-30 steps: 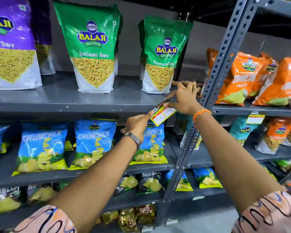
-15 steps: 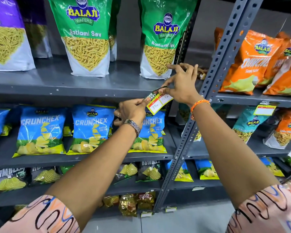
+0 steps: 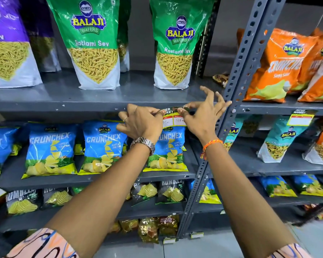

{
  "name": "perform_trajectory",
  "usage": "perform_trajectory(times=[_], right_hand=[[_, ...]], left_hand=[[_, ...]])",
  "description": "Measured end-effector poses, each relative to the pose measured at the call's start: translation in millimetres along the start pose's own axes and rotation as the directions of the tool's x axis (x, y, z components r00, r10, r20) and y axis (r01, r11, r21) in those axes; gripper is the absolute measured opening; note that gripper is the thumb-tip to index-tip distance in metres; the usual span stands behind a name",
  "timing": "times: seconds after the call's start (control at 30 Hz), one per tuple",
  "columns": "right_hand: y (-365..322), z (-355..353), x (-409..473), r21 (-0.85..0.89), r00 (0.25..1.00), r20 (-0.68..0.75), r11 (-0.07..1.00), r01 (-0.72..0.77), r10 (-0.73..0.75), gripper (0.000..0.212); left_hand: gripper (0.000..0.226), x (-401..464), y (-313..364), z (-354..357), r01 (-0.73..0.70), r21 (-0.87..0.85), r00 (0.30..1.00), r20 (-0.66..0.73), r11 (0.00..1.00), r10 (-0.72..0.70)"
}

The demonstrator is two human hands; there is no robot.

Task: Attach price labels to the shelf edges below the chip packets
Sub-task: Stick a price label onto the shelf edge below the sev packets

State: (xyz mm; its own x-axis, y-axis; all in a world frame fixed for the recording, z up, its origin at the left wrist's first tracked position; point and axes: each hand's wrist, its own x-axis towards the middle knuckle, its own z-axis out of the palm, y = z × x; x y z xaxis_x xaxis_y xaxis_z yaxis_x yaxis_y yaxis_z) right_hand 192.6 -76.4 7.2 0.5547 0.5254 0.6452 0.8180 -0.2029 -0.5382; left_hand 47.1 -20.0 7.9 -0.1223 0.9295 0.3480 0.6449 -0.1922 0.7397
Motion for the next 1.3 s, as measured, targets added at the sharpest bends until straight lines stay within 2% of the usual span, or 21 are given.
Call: perform_trajectory(times=[0.07, 0.17, 0.3, 0.5, 0.7, 0.77, 0.9, 0.97, 1.07, 1.13, 1.2, 1.3], right_hand=[[5, 4, -6, 0.06, 0.997, -0.042, 0.996, -0.06, 0.063, 0.011], [6, 8, -8, 0.07, 0.99, -0.064, 0.991, -0.118, 0.122, 0.013], [3, 14, -5, 0.055, 0.982, -0.088, 0.985, -0.164, 0.168, 0.015], [0, 17, 1, -0.004, 0.985, -0.108, 0.991, -0.134, 0.133, 0.011], [-2, 19, 1, -0.163, 0.987, -0.13, 0.98, -0.117, 0.096, 0.02], [-4, 20, -1, -0.215, 0.982, -0.167, 0.968, -0.127, 0.091, 0.025], [-1, 8, 2, -0.252, 0.964, -0.208, 0.943, -0.216, 0.165, 0.037], [2, -3, 3, -0.281, 0.971, -0.205, 0.942, -0.181, 0.125, 0.029], [4, -11, 6, -0.28, 0.985, -0.167, 0.96, -0.008, -0.041, 0.009], [1, -10, 12, -0.232, 0.981, -0.042, 0.957, 0.173, -0.188, 0.013], [-4, -7, 20, -0.194, 0.953, 0.113, 0.934, 0.3, -0.282, 0.027], [-12, -1, 31, -0.213, 0.943, 0.169, 0.923, 0.32, -0.288, 0.039]], left_hand=[[0.026, 0, 4, -3, -0.129, 0.097, 0.988, -0.079, 0.987, 0.136], [0.026, 10, 13, -6, -0.231, 0.185, 0.963, -0.096, 0.955, 0.252], [0.024, 20, 19, -1, -0.26, 0.251, 0.958, -0.057, 0.933, 0.282], [0.026, 24, 19, 0, -0.256, 0.263, 0.96, -0.044, 0.93, 0.277], [0.027, 25, 21, 2, -0.261, 0.289, 0.955, -0.061, 0.921, 0.289], [0.037, 28, 19, 0, -0.268, 0.313, 0.95, -0.073, 0.911, 0.305], [0.071, 42, -1, -10, -0.253, 0.338, 0.954, -0.068, 0.907, 0.291], [0.072, 51, -14, -14, -0.318, 0.319, 0.934, -0.054, 0.893, 0.352], [0.052, 63, -41, -14, -0.488, 0.312, 0.846, -0.062, 0.815, 0.53], [0.043, 69, -62, -13, -0.548, 0.326, 0.798, -0.072, 0.77, 0.599], [0.043, 74, -79, -12, -0.6, 0.345, 0.756, -0.05, 0.721, 0.653], [0.04, 82, -87, -16, -0.677, 0.371, 0.679, -0.018, 0.635, 0.734]])
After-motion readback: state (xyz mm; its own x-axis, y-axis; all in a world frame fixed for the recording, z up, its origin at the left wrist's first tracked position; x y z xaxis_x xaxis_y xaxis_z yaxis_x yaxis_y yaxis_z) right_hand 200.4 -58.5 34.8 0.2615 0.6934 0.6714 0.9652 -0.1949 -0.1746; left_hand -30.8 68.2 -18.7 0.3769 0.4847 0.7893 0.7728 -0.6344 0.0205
